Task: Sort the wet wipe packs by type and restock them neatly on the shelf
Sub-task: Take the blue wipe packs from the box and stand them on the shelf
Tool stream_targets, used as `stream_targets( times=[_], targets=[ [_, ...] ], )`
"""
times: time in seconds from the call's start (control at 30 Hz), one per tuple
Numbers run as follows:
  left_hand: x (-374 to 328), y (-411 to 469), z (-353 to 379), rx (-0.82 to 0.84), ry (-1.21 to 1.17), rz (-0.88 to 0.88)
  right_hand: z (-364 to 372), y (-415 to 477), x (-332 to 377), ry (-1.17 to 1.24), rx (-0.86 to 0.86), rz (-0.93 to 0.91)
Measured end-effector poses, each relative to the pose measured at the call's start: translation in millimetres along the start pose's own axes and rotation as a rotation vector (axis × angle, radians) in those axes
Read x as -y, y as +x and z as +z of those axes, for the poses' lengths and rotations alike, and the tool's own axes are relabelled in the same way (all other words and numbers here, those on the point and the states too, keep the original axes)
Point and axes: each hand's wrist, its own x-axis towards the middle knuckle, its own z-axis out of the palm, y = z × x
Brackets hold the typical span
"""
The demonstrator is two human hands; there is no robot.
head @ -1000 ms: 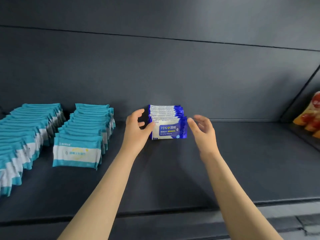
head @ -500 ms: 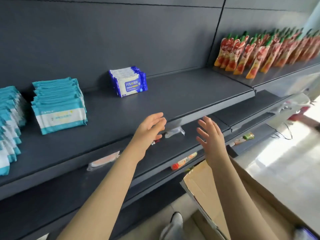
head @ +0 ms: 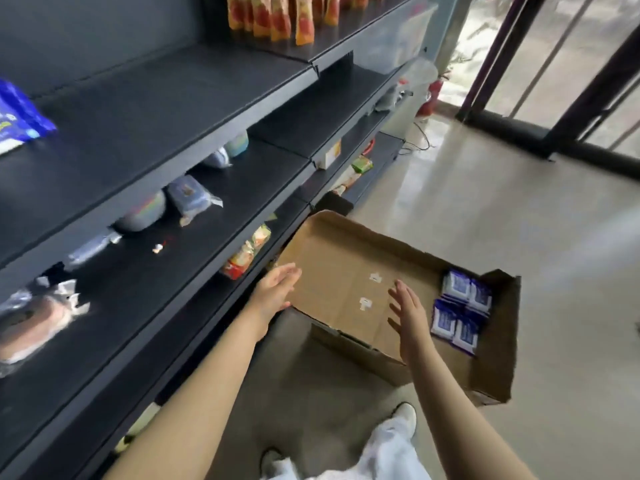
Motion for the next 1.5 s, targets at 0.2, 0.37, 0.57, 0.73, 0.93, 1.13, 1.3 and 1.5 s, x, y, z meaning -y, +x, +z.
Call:
stream_targets(
  times=[0.2, 0.37, 0.57, 0.73, 0.93, 1.13, 1.3, 1.5],
  targets=[
    [17.4, 35.8, 116.3, 0.065, 0.067, -0.134, -122.6, 49.9, -18.2, -0.019, -0.104, 0.167],
    [40.0, 66.0, 213.3, 0.100, 0.115, -0.263, -211.6, 106.2, -30.6, 0.007, -0.139, 0.285],
    [75.2, 123.1, 309.3, 0.190, 0.277, -0.379, -295.8, 199.1, -110.9, 0.051, -0.221, 0.464],
    [136.5, 188.8, 380.2, 0.294, 0.376, -0.436, -316.2, 256.4, -143.2, 0.015, -0.248, 0.540],
    [229.3, 273.5, 451.1, 0.260, 0.392, -0.501, -332.4, 346.2, -214.0, -0.057, -0.264, 0.524],
    [268.8, 323.4, 495.4, 0.258, 0.347, -0.507, -333.0, 387.9, -259.8, -0.039, -0.291, 0.539],
    [282.1, 342.7, 502.7, 0.229, 0.373, -0.477, -330.0, 389.1, -278.5, 0.020, -0.333, 0.578],
    [288.3, 348.3, 499.1, 0.270, 0.450, -0.423, -316.0, 388.2, -285.2, 0.082, -0.407, 0.575]
  ],
)
